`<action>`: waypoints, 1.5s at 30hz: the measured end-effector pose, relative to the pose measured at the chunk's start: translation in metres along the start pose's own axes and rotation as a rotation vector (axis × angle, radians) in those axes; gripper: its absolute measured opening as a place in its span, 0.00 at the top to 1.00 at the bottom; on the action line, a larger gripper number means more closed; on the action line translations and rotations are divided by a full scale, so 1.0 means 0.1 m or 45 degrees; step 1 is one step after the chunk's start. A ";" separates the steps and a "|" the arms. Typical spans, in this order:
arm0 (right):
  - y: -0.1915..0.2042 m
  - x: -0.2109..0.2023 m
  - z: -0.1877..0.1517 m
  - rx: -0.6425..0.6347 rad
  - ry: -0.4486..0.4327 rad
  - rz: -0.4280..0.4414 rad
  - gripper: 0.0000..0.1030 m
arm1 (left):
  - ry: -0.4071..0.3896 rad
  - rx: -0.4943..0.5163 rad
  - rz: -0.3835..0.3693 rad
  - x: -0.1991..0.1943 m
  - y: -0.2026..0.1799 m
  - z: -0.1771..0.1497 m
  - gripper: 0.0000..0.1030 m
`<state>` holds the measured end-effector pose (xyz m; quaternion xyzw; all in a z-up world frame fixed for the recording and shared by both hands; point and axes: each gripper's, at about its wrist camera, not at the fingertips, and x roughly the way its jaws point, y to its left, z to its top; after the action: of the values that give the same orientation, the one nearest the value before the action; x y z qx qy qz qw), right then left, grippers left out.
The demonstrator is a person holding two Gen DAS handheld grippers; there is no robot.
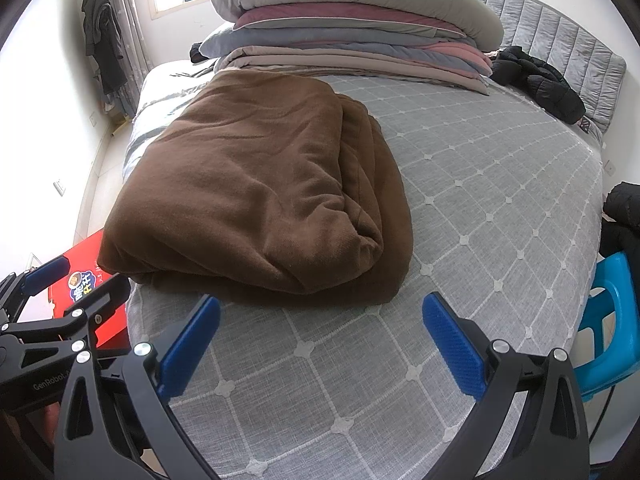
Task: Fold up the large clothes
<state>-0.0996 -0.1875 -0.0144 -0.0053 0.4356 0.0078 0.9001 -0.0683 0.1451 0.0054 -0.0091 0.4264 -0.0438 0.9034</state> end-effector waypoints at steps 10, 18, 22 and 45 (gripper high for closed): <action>0.01 0.01 0.01 -0.001 0.001 0.004 0.06 | -0.001 0.001 0.002 0.00 0.00 0.01 0.07; 0.01 0.02 0.04 -0.001 -0.002 0.006 0.06 | -0.008 0.002 0.007 -0.01 0.00 0.04 0.07; 0.02 0.02 0.04 -0.001 -0.002 0.005 0.06 | -0.011 -0.001 0.008 -0.01 0.00 0.04 0.07; -0.13 -0.03 -0.02 0.038 -0.046 -0.017 0.06 | -0.053 -0.074 -0.002 -0.07 -0.10 0.02 0.07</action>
<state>-0.1023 -0.2001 -0.0131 0.0054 0.4192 -0.0044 0.9079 -0.0712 0.1358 0.0126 -0.0368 0.4086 -0.0320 0.9114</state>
